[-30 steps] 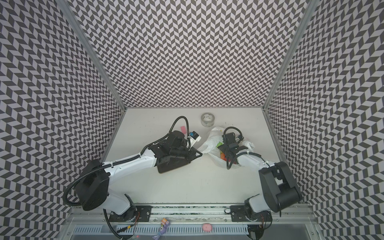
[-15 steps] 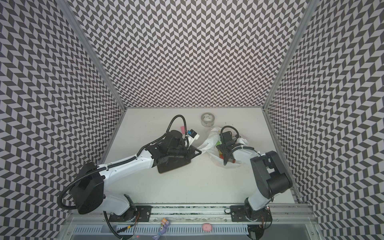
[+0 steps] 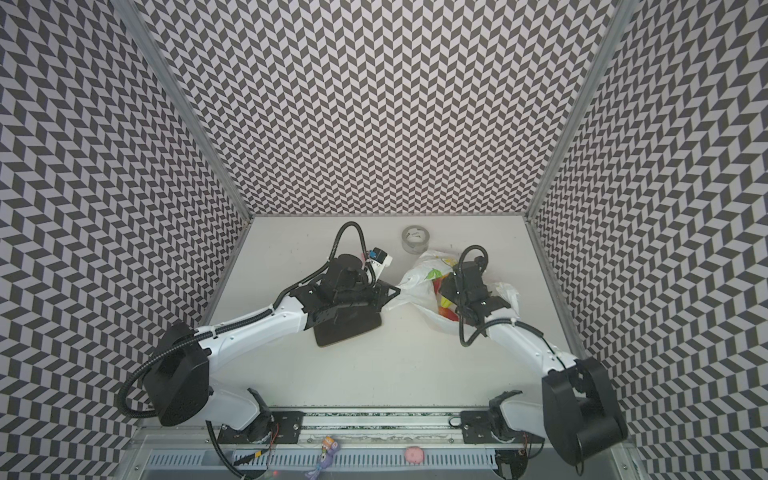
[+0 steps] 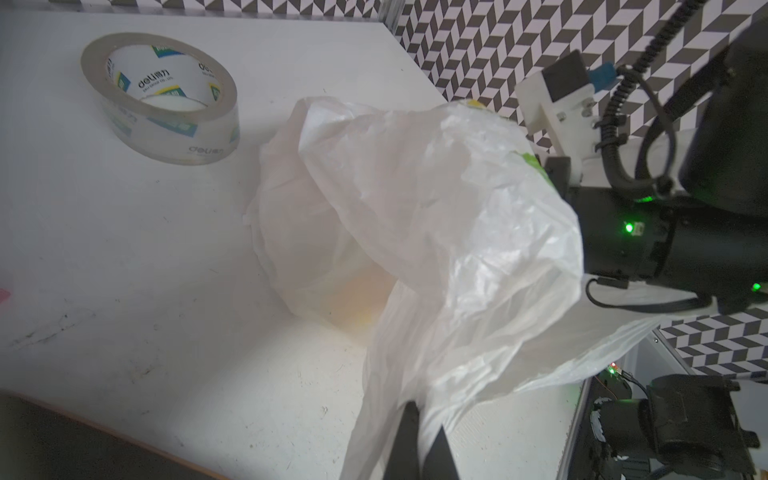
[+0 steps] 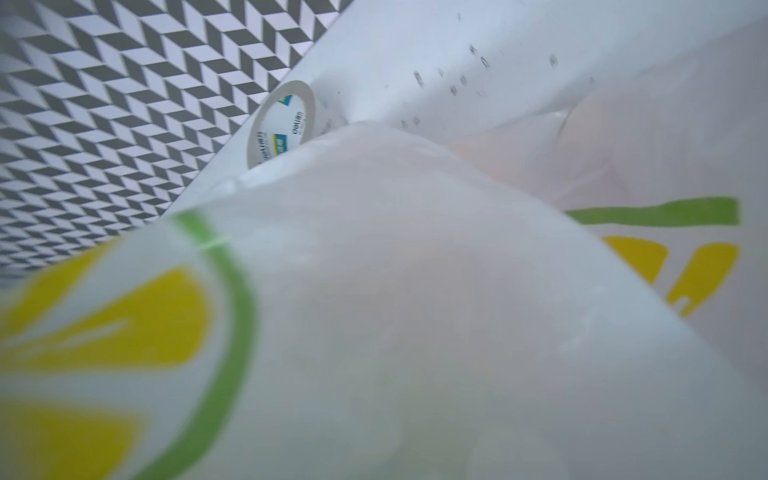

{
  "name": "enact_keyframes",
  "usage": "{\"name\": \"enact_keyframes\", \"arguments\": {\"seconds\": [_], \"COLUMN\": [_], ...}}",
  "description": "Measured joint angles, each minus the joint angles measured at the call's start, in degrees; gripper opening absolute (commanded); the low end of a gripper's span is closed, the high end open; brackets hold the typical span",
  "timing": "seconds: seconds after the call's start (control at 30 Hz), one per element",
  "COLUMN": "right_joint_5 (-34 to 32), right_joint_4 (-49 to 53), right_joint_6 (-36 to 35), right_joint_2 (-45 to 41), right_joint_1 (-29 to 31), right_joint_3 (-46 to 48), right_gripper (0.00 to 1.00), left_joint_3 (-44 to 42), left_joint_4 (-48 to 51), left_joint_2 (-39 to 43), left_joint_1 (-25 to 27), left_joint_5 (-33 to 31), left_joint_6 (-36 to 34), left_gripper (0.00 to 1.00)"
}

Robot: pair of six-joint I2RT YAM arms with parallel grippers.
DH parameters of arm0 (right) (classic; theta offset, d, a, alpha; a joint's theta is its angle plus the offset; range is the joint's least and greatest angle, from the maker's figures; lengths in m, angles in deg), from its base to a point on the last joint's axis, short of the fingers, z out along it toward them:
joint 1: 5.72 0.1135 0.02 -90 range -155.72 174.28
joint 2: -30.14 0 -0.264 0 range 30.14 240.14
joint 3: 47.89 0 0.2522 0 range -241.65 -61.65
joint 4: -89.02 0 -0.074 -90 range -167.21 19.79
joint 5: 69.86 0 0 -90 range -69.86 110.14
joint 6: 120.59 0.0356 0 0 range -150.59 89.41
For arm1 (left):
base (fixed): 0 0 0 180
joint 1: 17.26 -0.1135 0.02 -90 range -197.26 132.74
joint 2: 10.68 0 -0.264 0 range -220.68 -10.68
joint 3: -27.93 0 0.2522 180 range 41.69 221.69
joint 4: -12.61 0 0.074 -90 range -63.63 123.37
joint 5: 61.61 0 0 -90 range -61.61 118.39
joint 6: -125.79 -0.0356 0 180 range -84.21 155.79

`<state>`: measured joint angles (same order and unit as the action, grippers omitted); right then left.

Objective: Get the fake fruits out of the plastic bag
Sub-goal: 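Lift the green fake pear out with the right gripper while the left releases the bag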

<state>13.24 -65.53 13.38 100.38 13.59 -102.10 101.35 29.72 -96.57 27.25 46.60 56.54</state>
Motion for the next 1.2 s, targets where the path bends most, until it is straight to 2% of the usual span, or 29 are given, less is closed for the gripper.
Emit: {"name": "enact_keyframes", "arguments": {"seconds": [0.37,0.7,0.8,0.87,0.93,1.0,1.03,1.13,1.2], "right_joint_5": [8.3,14.4,16.3,17.5,18.6,19.6,20.2,21.7,22.2], "right_joint_4": [0.7,8.0,9.6,10.8,12.0,13.4,14.1,15.3,15.6], "right_joint_6": [-12.9,-20.6,-22.2,-23.1,-23.9,-24.8,-25.2,-26.3,-26.8], "right_joint_2": [-14.0,-20.3,-21.8,-22.7,-23.1,-22.8,-22.4,-20.4,-18.6], "right_joint_1": [0.0,0.0,0.0,0.0,0.0,0.0,0.0,0.3,1.2], "right_joint_3": [2.8,-2.6,-5.4,-7.4,-10.0,-13.1,-14.9,-20.1,-23.0], "right_gripper": [0.43,0.42,0.42,0.42,0.42,0.42,0.42,0.42,0.43], "left_joint_3": [5.6,8.3,7.9,6.6,5.3,4.9,4.8,4.6,4.1], "left_joint_4": [-1.6,-0.7,-1.0,-1.7,-2.2,-2.7,-3.0,-4.0,-4.7], "left_joint_2": [-5.5,-8.7,-8.3,-7.1,-5.4,-4.1,-3.5,-1.3,1.0], "left_joint_1": [-0.3,-0.7,-0.7,-0.7,-0.7,-0.8,-0.8,-1.7,-2.9], "left_joint_5": [-1.3,-1.3,-1.4,-1.5,-1.7,-1.9,-1.9,-1.3,-0.5], "left_joint_6": [1.0,0.6,0.6,1.1,1.4,1.6,1.7,2.1,2.6], "left_gripper": [0.0,0.01,0.12,0.26,0.47,0.59,0.68,0.86,0.92]}}
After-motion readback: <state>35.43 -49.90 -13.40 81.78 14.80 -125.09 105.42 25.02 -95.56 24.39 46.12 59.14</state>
